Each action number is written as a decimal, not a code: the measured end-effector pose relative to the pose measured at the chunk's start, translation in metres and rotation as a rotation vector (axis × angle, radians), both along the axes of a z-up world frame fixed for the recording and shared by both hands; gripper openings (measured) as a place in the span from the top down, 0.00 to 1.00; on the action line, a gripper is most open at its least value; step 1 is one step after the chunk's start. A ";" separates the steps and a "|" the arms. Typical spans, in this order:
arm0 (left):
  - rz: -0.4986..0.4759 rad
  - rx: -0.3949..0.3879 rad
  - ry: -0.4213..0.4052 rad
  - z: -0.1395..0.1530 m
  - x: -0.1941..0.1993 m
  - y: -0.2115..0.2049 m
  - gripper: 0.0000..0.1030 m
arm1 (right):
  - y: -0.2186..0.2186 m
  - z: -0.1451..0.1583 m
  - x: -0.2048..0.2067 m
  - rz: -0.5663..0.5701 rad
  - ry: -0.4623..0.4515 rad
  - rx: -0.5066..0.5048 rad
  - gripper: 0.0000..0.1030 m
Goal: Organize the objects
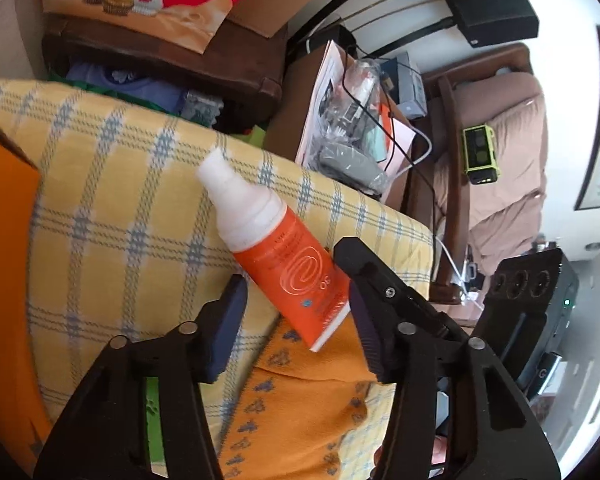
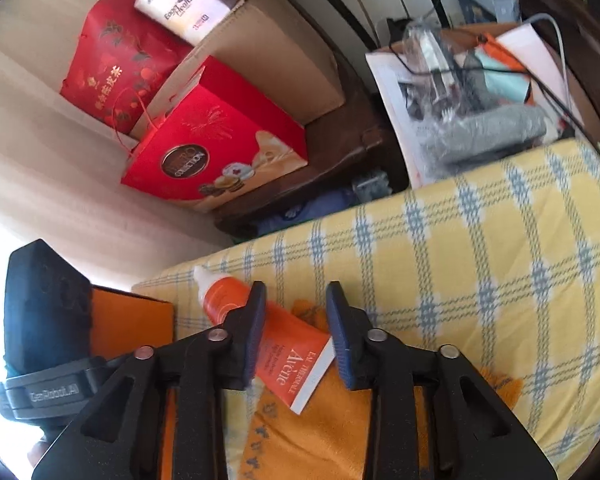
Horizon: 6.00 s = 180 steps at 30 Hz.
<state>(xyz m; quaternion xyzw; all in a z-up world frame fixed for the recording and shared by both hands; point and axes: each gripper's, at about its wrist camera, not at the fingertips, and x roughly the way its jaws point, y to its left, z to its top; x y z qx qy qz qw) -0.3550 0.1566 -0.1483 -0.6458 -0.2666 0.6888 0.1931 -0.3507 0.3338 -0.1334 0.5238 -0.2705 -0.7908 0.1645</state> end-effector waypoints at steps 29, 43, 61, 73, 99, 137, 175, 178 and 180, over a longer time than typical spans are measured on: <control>0.119 0.123 -0.053 0.001 0.002 -0.025 0.33 | -0.083 0.028 0.042 0.322 0.283 0.470 0.51; 0.082 0.118 -0.052 -0.002 0.004 -0.020 0.34 | -0.073 0.017 0.037 0.274 0.246 0.405 0.61; 0.023 0.079 -0.027 0.000 0.007 -0.012 0.49 | -0.069 0.014 0.030 0.222 0.215 0.319 0.68; -0.007 0.116 -0.005 0.021 0.022 -0.010 0.59 | -0.067 0.036 0.041 0.223 0.247 0.317 0.79; 0.036 0.155 -0.050 0.010 0.026 -0.025 0.51 | -0.070 0.034 0.050 0.212 0.226 0.215 0.75; 0.160 0.228 0.135 0.104 0.090 -0.194 0.59 | -0.230 0.138 0.126 0.491 0.356 0.242 0.74; 0.246 0.186 0.005 0.032 0.055 -0.226 0.55 | -0.269 0.086 0.097 0.593 0.292 0.545 0.59; 0.223 0.134 0.045 0.048 0.058 -0.220 0.50 | -0.255 0.097 0.106 0.569 0.314 0.549 0.57; 0.206 0.110 0.064 0.056 0.061 -0.216 0.41 | -0.244 0.105 0.110 0.541 0.326 0.535 0.55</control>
